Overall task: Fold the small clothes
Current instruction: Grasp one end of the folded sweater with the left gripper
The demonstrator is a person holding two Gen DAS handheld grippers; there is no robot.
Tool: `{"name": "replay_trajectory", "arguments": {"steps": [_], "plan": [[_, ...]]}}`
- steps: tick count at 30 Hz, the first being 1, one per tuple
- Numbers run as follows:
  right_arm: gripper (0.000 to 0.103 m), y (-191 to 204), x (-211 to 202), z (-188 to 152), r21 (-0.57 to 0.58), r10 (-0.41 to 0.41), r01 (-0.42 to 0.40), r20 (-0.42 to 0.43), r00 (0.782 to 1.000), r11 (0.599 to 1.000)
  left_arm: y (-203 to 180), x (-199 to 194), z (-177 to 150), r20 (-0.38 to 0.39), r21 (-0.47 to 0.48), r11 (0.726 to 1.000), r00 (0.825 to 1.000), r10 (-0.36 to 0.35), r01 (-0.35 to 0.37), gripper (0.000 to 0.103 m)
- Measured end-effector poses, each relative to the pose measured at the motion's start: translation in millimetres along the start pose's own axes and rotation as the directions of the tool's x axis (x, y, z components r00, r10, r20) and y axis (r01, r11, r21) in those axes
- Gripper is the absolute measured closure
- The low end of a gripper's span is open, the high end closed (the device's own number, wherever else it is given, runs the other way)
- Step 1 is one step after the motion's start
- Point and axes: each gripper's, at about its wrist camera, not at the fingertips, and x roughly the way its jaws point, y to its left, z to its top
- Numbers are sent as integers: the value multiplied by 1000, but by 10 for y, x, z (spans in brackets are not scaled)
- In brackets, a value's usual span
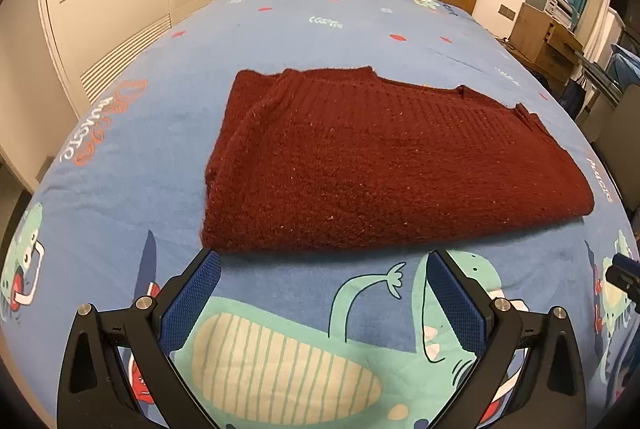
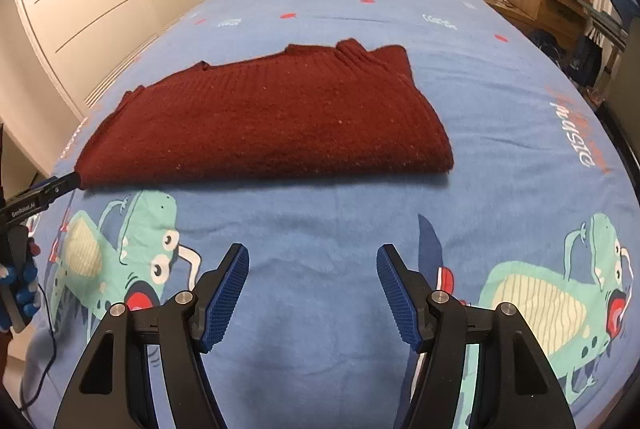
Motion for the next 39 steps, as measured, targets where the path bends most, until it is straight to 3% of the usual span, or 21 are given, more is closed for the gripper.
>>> {"name": "replay_trajectory", "arguments": {"steps": [7,10,12,16,25,31,35,38,39], "plan": [[35,-102,72,-62,24,4,-4,-17,1000,1000,28,130,-35,-26,-43,999,999,-19,18,2],[35,-119,107,-78,29,6,-6,-23,1000,1000,143,160,-53,-25,-132,987,995,-92,88,2],[35,-124,127,-85,32,9,-8,-26,1000,999,259,189,-60,-19,-215,964,986,-164,156,2],[35,-114,154,-92,20,7,-6,-30,1000,1000,456,275,-42,4,-343,899,958,-287,271,2],[35,-137,164,-82,15,14,-13,-27,1000,1000,835,485,3,85,-546,760,925,-370,354,2],[35,-184,174,-74,25,15,-14,-28,1000,1000,1273,574,87,217,-670,593,881,-420,447,4],[35,-199,182,-65,20,17,-16,-28,999,1000,1509,665,147,277,-712,508,859,-432,485,6],[35,-220,193,-57,26,21,-20,-29,999,999,1659,735,163,310,-725,460,840,-445,511,22],[35,-226,197,-54,27,23,-22,-28,999,999,1711,757,169,317,-730,444,833,-454,520,33]]}}
